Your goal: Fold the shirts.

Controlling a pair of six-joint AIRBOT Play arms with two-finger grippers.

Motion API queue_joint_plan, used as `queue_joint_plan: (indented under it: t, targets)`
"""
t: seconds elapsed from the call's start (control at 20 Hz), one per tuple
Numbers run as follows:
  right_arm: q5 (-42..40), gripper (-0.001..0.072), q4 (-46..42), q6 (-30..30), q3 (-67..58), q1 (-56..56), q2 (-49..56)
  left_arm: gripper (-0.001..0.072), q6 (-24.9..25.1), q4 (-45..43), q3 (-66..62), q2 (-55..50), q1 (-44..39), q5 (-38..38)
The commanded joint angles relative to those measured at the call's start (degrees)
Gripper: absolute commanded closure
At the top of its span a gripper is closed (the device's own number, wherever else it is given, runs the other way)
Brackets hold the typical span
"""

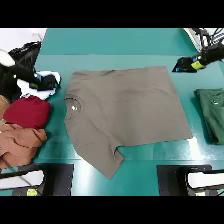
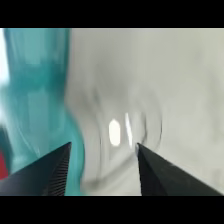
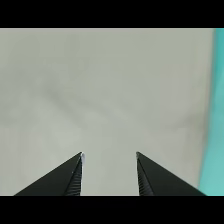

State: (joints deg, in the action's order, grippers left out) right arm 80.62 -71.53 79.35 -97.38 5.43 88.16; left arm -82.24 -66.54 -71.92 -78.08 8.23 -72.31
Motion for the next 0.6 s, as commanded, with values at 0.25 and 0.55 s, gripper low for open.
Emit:
queue_joint_plan:
  t: [0.25, 0.55]
  targets:
    - [-9.90, 0.0326, 0.02, -0.98, 24.85, -0.46, -19.10, 0.0220, -2.54, 9.97, 44.09, 28.46, -4.94, 1.16]
    - [-11.23, 0.0326, -0.09, -0.98, 28.94, -0.48, -24.72, 0.0220, -9.86, 10.23, 50.27, 29.31, -17.27, 6.64]
